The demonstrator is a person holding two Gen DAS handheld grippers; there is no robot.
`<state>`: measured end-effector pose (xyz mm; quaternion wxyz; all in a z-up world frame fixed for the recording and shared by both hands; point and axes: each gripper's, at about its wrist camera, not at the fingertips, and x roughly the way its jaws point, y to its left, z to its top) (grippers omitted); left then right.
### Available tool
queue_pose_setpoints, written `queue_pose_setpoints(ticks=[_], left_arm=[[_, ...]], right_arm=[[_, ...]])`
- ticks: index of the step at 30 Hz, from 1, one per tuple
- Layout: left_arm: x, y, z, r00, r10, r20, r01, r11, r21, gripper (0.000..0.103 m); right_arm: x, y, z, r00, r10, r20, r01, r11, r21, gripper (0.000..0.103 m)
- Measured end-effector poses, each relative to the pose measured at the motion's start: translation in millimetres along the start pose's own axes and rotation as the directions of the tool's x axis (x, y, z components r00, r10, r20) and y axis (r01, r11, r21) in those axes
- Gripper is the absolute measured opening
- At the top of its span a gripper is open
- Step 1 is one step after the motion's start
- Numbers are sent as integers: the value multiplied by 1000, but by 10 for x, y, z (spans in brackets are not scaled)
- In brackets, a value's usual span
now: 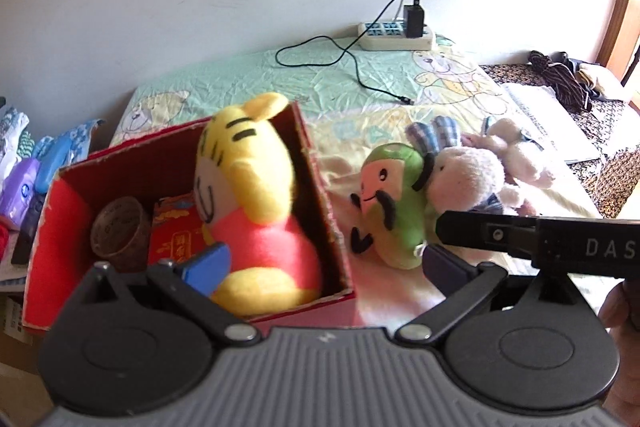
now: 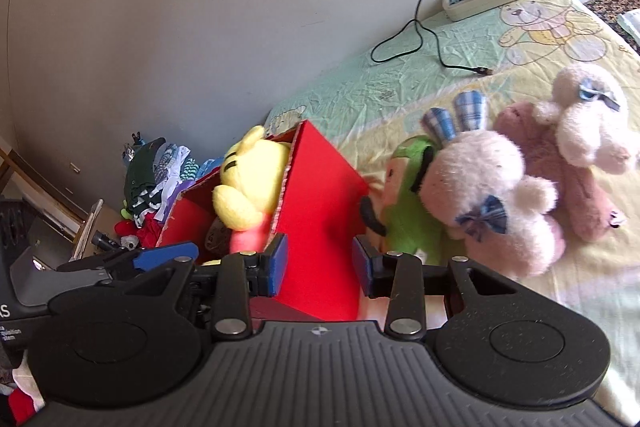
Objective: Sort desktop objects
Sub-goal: 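Move the right gripper back to the plush pile over the white bunny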
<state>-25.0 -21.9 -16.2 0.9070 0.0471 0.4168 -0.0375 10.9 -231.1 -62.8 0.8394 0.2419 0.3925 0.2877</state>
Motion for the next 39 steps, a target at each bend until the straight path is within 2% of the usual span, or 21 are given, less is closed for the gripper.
queue_pose_setpoints(ticks=[9,17,20,23,28,31,35,39], left_arm=[[171,-672,98,997,-76,-4,76,997,-8,102],[489,-1294,192,982,-180,-49,181,983,24,102],[620,-1467,257,968,-239,-72,242,970,29,102],[748,-1612,385,967,-246,-66,249,968,42,102],[1015,-1742,639,952,-295,-76,295,955,-13,102],[1147,-1796,780,951,-300,-73,298,954,-32,101],[1355,-1859,940,955,-284,-83,282,959,-37,101],[1616,-1908,970,949,-282,-144,276,959,-57,99]], right_arm=[[-442,-736,113,995,-101,10,100,992,70,40],[-652,-1438,327,984,-177,6,173,966,194,40],[-661,-1736,459,986,-167,5,159,945,285,41],[-604,-1987,588,988,-154,5,142,920,366,44],[-510,-2294,756,993,-114,5,99,881,462,44],[-457,-2445,816,994,-106,9,86,855,512,45],[-320,-2632,869,999,-40,4,30,810,586,45],[-157,-2681,905,1000,-5,-11,10,803,596,46]])
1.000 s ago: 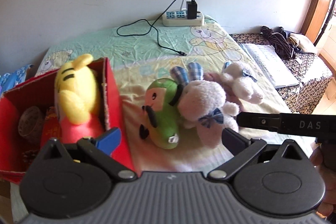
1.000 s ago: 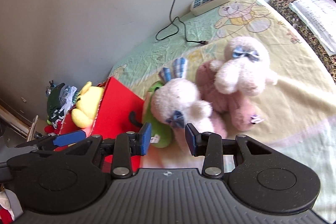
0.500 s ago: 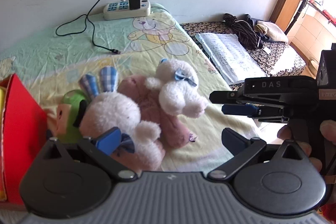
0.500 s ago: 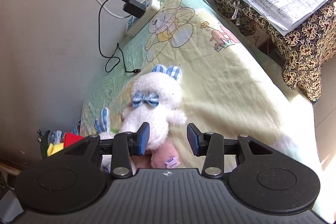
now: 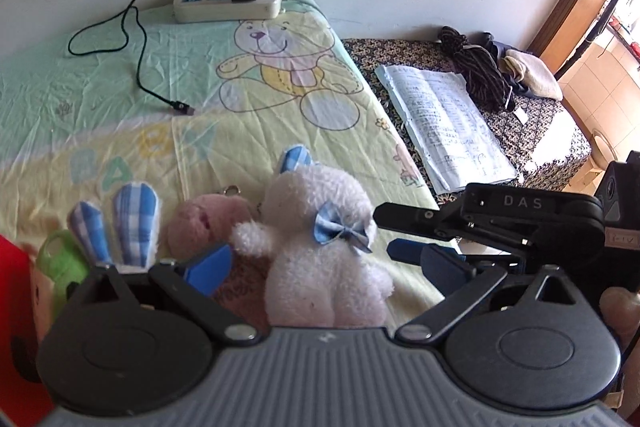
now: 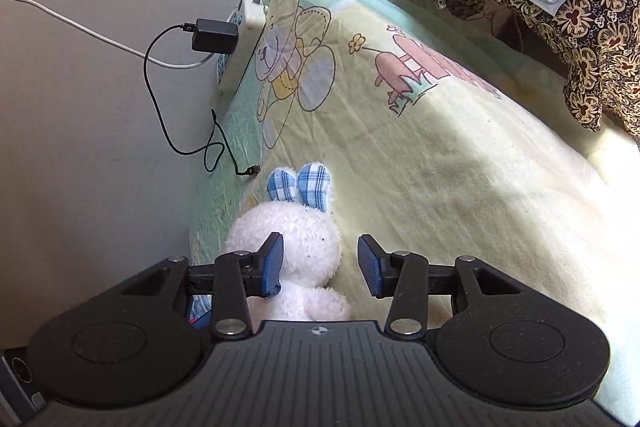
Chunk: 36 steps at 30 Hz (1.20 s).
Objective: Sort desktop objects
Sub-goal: 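Move the right gripper back to the plush pile over the white bunny, then grasp the white bunny with blue bow in the right gripper and lift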
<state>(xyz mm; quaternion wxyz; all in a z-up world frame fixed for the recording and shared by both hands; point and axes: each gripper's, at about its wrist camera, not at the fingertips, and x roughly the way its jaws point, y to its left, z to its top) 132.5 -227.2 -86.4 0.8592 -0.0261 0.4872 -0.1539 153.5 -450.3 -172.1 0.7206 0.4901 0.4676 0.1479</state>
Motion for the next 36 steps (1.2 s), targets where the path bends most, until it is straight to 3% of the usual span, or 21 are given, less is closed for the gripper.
queue_pose_setpoints(ticks=[3,9,11,17,26,36], left_arm=[[149,6,6,999,9,-46,-9,1000,-6,92],[283,-33,16,997,38,-61,-37,999,31,87],[299,-45,-1,997,43,-61,-40,998,46,85],[216,4,-33,999,7,-52,-6,999,34,83],[-127,-68,-292,999,-31,-35,32,998,46,83],[-495,-40,-812,997,-50,-57,54,995,80,83]], right_arm=[[127,-17,28,999,32,-26,-31,999,22,50],[284,66,18,992,96,-85,-96,995,3,50],[325,94,-14,986,108,-126,-110,994,-6,48],[253,126,-60,984,114,-134,-117,993,-15,41],[-30,352,-319,984,96,-150,-120,980,-160,40],[-295,553,-897,985,12,-174,-80,919,-387,39]])
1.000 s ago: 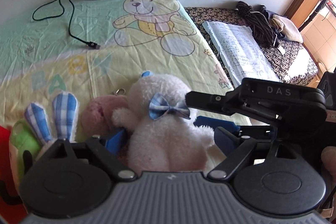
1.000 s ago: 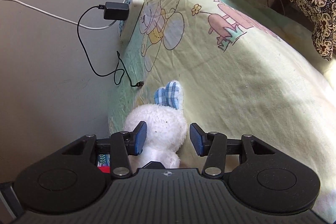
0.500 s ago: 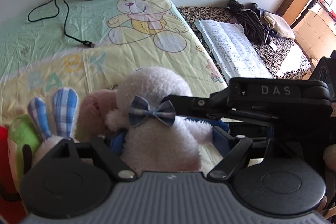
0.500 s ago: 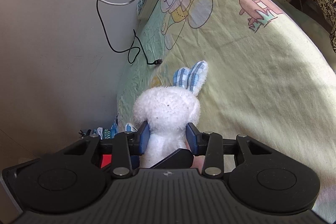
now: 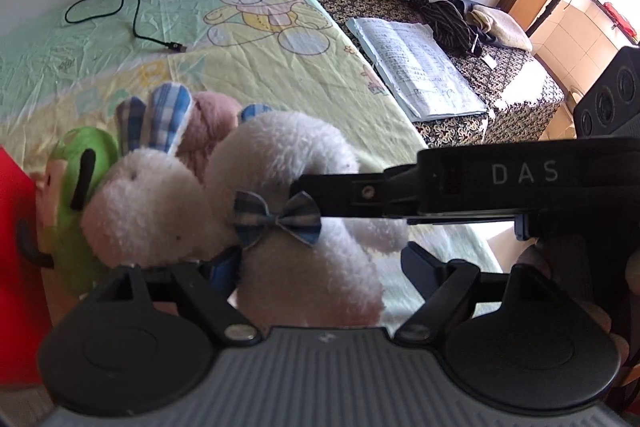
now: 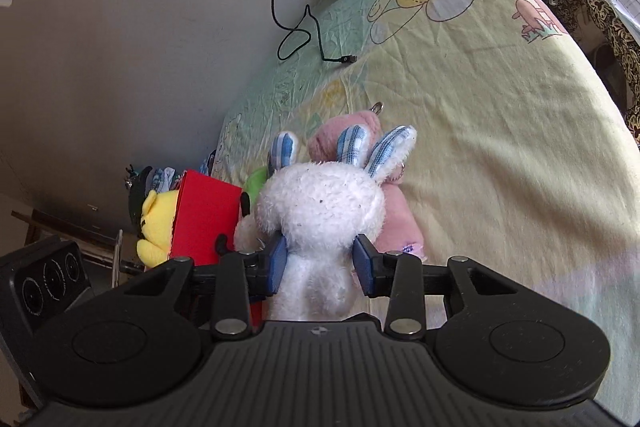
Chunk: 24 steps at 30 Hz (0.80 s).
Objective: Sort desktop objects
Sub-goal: 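Grasp the white bunny with blue bow in the right gripper and lift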
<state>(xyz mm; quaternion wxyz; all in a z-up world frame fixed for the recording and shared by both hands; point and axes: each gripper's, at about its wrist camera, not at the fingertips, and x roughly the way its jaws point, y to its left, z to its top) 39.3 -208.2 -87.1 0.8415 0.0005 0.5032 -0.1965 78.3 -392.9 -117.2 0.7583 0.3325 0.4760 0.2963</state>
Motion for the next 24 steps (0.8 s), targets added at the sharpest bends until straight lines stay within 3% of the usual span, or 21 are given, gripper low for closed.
queue_pose_setpoints(ticks=[10,24], left_arm=[[-369,96,-497,1000,14,-5,-13,998,63,83],[-1033,849,-1126,999,51,-2,-51,998,-33,83]], right_arm=[[67,355,-368,996,2,-93,-13,993,-119,38],[637,1132,-920,952,42,-305,-118,965,-235,37]])
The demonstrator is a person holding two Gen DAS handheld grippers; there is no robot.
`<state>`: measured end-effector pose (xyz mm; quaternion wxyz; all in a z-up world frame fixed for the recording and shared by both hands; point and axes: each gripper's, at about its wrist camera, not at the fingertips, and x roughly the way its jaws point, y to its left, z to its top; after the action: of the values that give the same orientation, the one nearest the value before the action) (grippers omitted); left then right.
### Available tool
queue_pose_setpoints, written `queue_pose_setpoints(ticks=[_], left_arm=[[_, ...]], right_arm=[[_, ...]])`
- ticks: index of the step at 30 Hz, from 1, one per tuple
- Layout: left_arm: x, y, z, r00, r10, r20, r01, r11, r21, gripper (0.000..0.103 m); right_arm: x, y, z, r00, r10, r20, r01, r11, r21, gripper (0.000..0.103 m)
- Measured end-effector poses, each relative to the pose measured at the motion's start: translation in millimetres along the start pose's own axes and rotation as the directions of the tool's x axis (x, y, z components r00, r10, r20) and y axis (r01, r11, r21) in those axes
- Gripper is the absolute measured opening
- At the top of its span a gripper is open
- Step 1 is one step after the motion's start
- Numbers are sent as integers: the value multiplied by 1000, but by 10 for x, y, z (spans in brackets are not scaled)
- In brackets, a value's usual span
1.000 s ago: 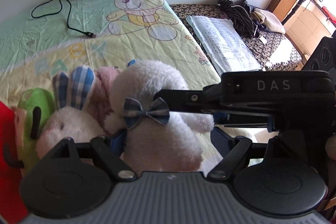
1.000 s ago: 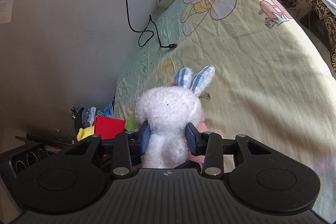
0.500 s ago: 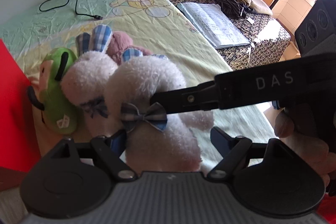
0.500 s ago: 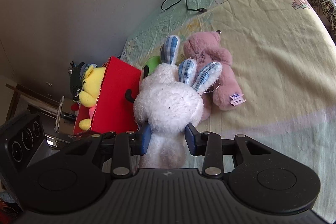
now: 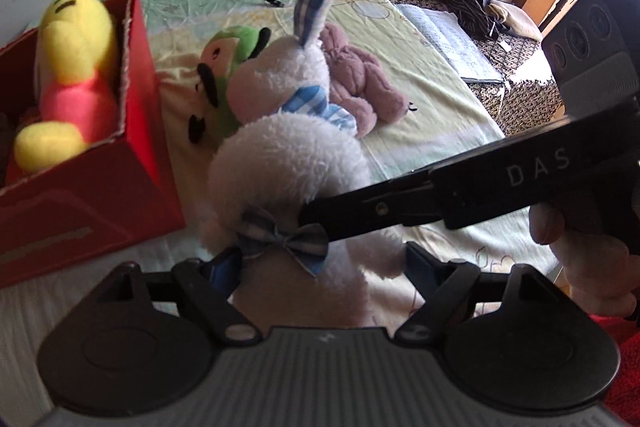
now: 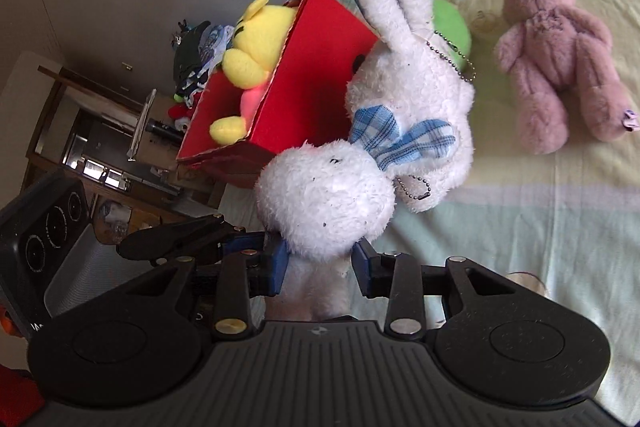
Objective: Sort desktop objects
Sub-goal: 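Grasp the white bunny with blue bow in the right gripper and lift, then carry the white bunny into the red box with the right gripper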
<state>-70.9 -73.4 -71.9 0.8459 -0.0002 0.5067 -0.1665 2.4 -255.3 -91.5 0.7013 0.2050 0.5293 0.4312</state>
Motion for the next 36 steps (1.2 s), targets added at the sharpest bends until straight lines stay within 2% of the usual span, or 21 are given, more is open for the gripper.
queue_pose_setpoints(ticks=[14,22,26,29,32,36], left_arm=[[-804,955,-472,999,-34,3,34,998,-43,83],[-1411,1383,-636,997,-2,72,4,999,-39,85],[-1663,1552,-629,990,23,141,-21,1000,-16,86],[-1766,1706,-557,980,31,195,-32,999,5,86],[-1749,1805,-405,969,50,242,-62,997,41,86],[-1608,1914,-183,954,73,291,-103,991,88,86]], right_arm=[[828,1030,16,991,41,-125,-55,992,-110,36],[1129,1565,130,982,123,-142,-148,972,-182,36],[1180,1820,207,984,149,-94,-169,955,-245,36],[1229,1952,306,988,148,-36,-152,947,-283,35],[1255,2044,418,992,125,35,-106,937,-332,35],[1297,2076,545,988,65,139,-4,915,-404,35]])
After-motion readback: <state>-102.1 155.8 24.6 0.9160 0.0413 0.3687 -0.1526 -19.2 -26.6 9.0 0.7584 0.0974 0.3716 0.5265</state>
